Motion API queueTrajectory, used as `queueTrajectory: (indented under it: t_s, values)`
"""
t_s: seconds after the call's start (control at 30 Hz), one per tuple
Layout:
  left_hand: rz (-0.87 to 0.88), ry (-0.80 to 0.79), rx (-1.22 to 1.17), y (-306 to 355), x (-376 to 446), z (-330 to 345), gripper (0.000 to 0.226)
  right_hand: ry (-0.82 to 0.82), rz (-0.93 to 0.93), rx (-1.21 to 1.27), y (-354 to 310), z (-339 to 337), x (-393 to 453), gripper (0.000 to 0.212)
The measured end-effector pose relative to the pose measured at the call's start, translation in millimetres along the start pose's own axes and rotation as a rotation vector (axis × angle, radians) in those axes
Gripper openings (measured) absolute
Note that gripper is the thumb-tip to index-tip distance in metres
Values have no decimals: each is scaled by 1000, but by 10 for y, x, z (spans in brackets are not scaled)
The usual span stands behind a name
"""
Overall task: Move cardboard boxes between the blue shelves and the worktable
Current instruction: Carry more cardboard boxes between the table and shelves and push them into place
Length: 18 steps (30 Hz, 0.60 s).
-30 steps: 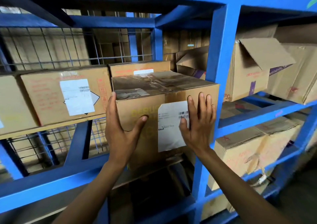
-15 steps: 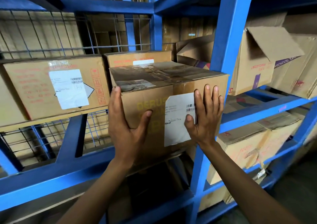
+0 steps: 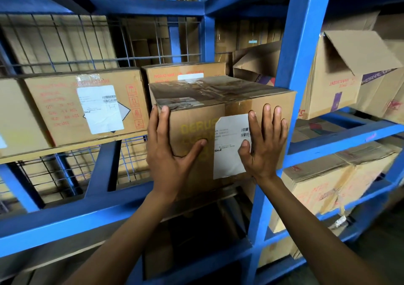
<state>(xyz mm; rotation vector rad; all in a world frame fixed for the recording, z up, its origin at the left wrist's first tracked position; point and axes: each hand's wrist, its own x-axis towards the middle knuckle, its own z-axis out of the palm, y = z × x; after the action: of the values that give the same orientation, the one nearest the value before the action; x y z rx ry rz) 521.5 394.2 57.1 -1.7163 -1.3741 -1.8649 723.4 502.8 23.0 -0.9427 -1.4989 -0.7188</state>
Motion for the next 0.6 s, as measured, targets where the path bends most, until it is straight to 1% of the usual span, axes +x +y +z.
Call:
queueTrajectory:
  t_s: [0.17,0.33,0.43,0.5,0.6]
  values:
    - [-44,-49,1,82,-23,-51,95,-148,75,39,-61,-166,-58,60]
    - [-4,-81,67,107,-31,-138,95,-282,170,131,-137,-428,-20,60]
    - [37,-17,72,191,-41,-182,78,-310,261,207,-201,-642,11,61]
    - [117,12,62,294,-48,-196,64,-302,317,246,-257,-788,32,62]
    - [259,-23,19,467,-50,-223,47,-269,381,255,-343,-1019,24,62]
